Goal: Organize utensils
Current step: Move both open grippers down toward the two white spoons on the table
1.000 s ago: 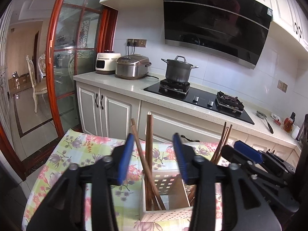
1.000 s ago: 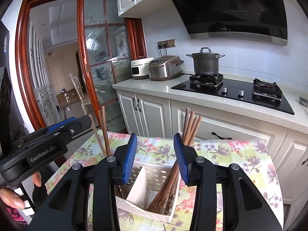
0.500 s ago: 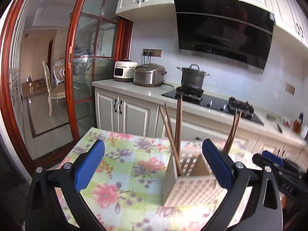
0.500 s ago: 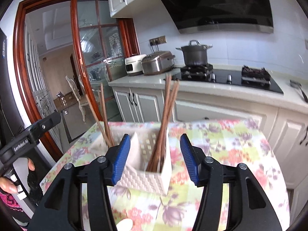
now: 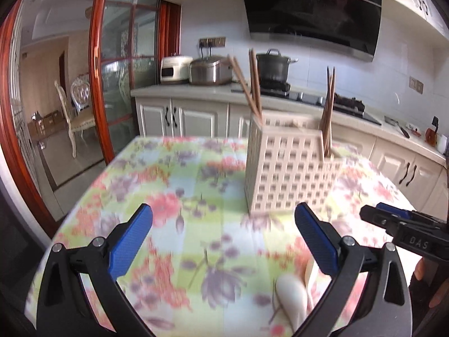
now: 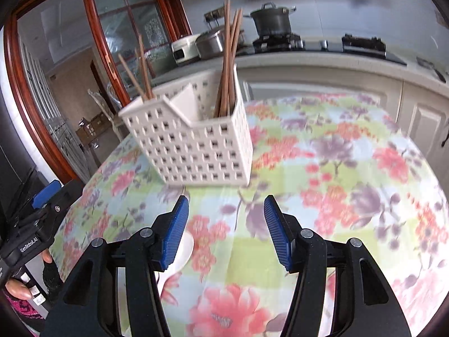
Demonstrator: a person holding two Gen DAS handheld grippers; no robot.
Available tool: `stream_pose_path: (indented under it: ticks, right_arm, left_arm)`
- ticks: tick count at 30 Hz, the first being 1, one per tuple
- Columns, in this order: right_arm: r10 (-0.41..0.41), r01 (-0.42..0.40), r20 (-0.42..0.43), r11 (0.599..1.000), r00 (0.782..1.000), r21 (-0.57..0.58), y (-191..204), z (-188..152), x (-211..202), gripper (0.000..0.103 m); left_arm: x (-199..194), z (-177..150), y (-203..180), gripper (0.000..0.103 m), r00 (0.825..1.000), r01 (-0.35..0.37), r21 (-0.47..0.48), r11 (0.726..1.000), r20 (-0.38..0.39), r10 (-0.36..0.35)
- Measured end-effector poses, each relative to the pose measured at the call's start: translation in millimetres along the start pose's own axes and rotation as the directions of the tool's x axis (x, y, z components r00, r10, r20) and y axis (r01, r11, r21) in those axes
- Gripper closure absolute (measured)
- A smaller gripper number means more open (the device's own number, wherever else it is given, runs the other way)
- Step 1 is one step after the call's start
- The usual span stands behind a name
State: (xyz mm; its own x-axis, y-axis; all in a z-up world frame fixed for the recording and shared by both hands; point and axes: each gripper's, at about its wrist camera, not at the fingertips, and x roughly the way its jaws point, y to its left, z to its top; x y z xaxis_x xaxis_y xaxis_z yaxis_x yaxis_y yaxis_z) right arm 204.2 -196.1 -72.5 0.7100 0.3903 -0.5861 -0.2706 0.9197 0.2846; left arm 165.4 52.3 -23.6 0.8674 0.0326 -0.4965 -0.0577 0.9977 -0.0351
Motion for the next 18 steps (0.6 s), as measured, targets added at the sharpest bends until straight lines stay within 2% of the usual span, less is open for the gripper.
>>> stream_pose_path:
  ticks: [3,8,13,18]
  right_arm:
    - [0.014,-0.014,-0.049,1.0,0.999,-0.003,6,-16,11,0.049]
    - [0.048,-0.051,-0.12,0.999,0.992,-0.018,21,-33,28,0.049]
    - [0.07,-0.072,-0.164,0.997,0.984,-0.004,33,-38,40,0.049]
    - [0.083,-0.083,-0.197,0.997,0.977,0.007,46,-39,52,0.049]
  left_arm:
    - [3,-17,2,0.005,1.0,-0.003,-0.003,1.0,-0.03,0.003]
    - [1,-39,5,0.005,0.998,-0.05,0.021,0.999,-0.043,0.051]
    - [-3,-54,9,0.005,0.994,-0.099,0.05,0.994,-0.036,0.101]
    - [-9,-63,21,0.005,0.993,-0.11,0.034,0.993,-0.041,0.111]
